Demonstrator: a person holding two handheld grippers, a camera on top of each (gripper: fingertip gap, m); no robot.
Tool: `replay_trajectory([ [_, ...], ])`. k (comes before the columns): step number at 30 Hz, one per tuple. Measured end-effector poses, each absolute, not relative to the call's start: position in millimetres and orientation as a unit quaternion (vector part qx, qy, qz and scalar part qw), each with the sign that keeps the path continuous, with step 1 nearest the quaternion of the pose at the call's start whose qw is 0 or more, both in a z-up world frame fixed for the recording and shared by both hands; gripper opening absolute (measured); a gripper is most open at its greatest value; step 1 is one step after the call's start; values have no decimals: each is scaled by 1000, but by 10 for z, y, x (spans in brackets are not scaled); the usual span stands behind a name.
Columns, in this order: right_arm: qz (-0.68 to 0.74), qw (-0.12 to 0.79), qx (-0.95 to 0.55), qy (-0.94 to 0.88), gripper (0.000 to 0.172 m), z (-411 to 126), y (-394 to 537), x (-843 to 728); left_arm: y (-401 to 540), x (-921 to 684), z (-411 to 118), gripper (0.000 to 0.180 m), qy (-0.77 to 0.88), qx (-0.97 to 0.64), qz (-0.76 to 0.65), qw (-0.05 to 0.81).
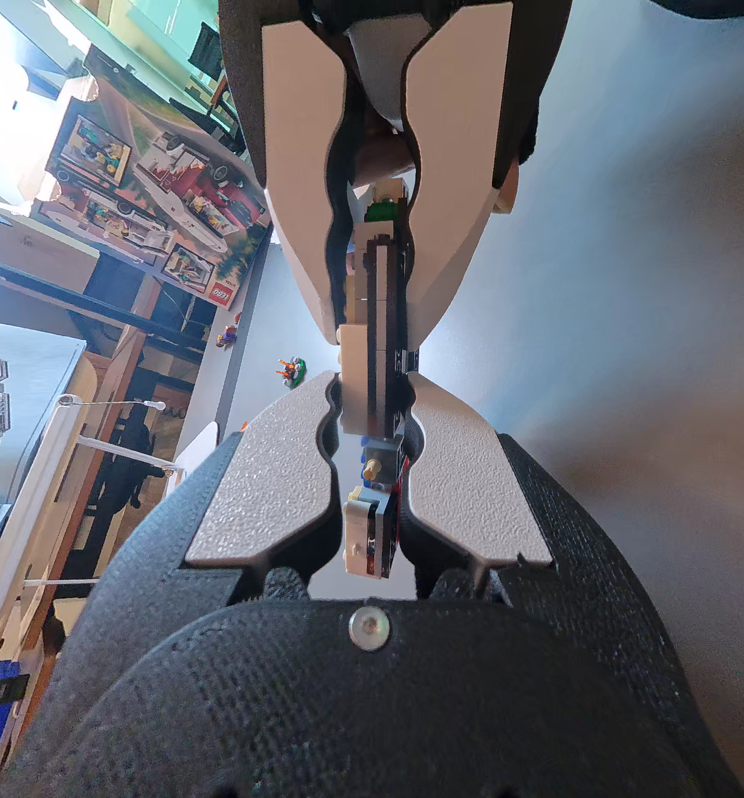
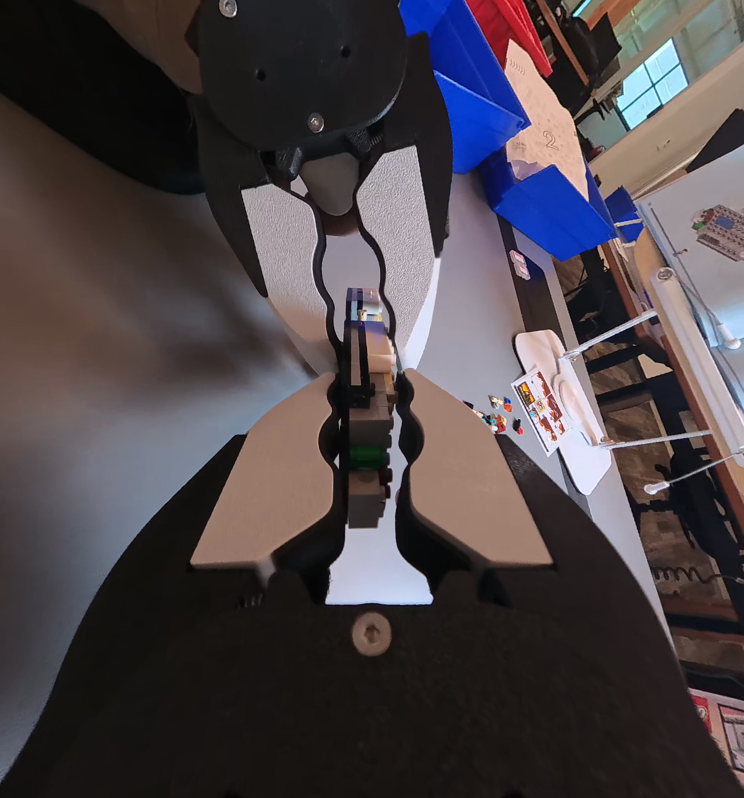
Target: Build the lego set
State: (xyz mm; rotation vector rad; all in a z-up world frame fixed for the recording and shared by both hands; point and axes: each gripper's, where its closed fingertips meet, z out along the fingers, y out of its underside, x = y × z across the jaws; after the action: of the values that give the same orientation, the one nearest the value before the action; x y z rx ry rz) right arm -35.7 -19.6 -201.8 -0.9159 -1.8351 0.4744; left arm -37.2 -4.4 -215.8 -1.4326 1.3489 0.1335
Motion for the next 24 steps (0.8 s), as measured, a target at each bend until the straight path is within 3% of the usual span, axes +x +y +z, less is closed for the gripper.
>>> replay_trajectory([
  [24, 187, 507, -377, -753, 24, -1980, -247, -388, -77, -382, -2151, 25, 571, -607, 24, 552],
])
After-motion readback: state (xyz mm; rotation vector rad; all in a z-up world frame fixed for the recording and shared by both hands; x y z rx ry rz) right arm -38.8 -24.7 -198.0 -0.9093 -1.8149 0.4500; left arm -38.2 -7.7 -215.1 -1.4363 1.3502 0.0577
